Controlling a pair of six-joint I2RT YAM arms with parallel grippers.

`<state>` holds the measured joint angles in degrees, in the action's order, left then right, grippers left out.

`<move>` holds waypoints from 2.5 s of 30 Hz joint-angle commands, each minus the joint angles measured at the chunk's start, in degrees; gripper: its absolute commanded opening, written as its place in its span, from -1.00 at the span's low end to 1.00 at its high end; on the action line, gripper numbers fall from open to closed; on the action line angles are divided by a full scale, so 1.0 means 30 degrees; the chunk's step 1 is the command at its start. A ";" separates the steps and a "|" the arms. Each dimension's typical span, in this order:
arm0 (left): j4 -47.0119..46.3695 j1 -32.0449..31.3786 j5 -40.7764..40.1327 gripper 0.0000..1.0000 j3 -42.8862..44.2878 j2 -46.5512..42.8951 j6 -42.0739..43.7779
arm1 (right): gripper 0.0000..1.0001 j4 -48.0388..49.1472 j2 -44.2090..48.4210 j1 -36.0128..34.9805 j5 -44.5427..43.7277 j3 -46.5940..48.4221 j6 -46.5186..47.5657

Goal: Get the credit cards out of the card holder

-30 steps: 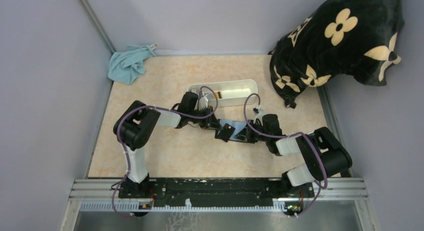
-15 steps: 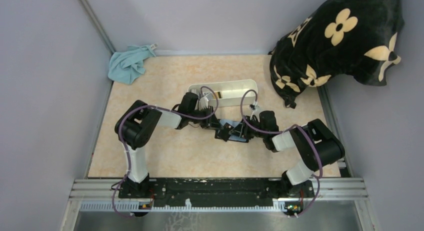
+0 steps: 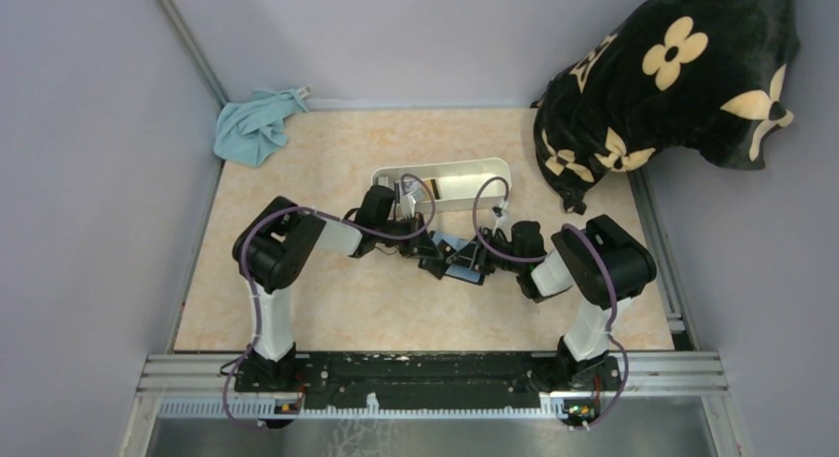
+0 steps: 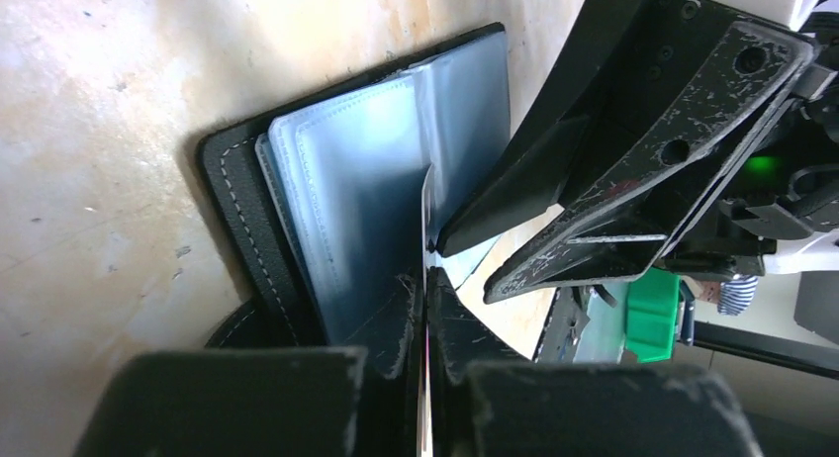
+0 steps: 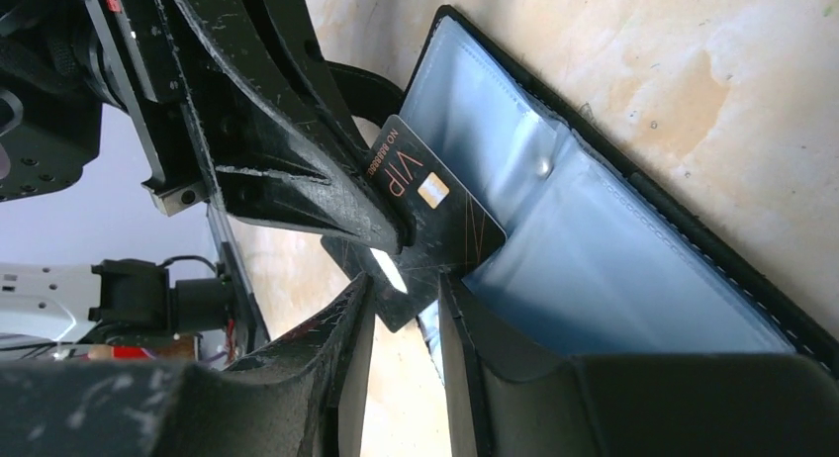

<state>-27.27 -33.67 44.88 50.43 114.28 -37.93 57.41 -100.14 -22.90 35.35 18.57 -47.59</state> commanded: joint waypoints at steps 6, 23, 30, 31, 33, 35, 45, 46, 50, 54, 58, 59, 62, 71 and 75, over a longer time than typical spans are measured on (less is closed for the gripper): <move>0.2292 -0.0104 0.0303 -1.00 -0.0413 0.0277 -0.0671 | -0.41 0.1665 0.0698 -0.0249 0.0161 -0.0128 -0.0122; -0.3387 0.0150 0.2067 -1.00 -0.1355 -0.2632 -0.3286 | -0.02 -0.5579 0.7275 -0.0249 -0.1631 0.0379 0.3085; -0.8513 0.0127 0.2026 -1.00 -0.2292 -0.2724 -0.6128 | -0.10 -0.4677 0.7397 -0.0249 -0.1257 0.0081 0.2446; -0.8869 0.0121 0.2063 -1.00 -0.2296 -0.2595 -0.6347 | -0.12 -0.4625 0.7459 -0.0249 -0.1225 0.0073 0.2384; -0.9686 0.0105 0.1983 -1.00 -0.2380 -0.2408 -0.6724 | -0.18 -0.4473 0.7534 -0.0264 -0.1131 0.0011 0.2217; -0.9756 0.0088 0.1897 -1.00 -0.2367 -0.2237 -0.6798 | -0.25 -0.4269 0.7610 -0.0271 -0.0973 -0.0009 0.2039; -1.0384 -0.0059 0.2053 -0.89 -0.2726 -0.1670 -0.7091 | -0.48 -0.2609 0.7599 -0.0278 -0.0280 -0.0255 0.1342; -1.0414 -0.0056 0.2078 -0.87 -0.2721 -0.1610 -0.7137 | -0.54 -0.2260 0.7488 -0.0278 -0.0180 -0.0306 0.1184; -1.0421 -0.0056 0.2133 -0.76 -0.2791 -0.1597 -0.7142 | -0.98 -0.1273 0.7220 -0.0278 0.0128 -0.0511 0.0766; -1.0271 -0.0028 0.2095 -0.56 -0.2899 -0.1725 -0.7080 | -1.00 -0.1554 0.7474 -0.0251 -0.0237 -0.0609 0.0818; -1.0177 0.0078 0.2028 -0.46 -0.3092 -0.1914 -0.6967 | -1.00 -0.2244 0.8045 -0.0249 -0.0536 -0.0592 0.1186; -1.0202 0.0089 0.2022 -0.46 -0.3100 -0.1912 -0.6963 | -1.00 -0.2508 0.8210 -0.0249 -0.0582 -0.0560 0.1300; -1.0238 0.0146 0.2050 -0.44 -0.3129 -0.1966 -0.6994 | -1.00 -0.3139 0.8541 -0.0220 -0.0741 -0.0477 0.1555; -0.9925 0.0513 0.2011 -0.42 -0.3349 -0.2327 -0.6639 | -1.00 -0.3139 0.8783 0.0211 -0.0623 -0.0753 0.1392; -0.9949 0.0660 0.1974 -0.42 -0.3484 -0.2472 -0.6673 | -1.00 -0.3270 0.8879 0.0342 -0.0681 -0.0768 0.1392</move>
<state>-56.21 -32.53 50.02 41.08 108.64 -58.89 45.74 -75.77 -22.72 34.41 16.67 -44.58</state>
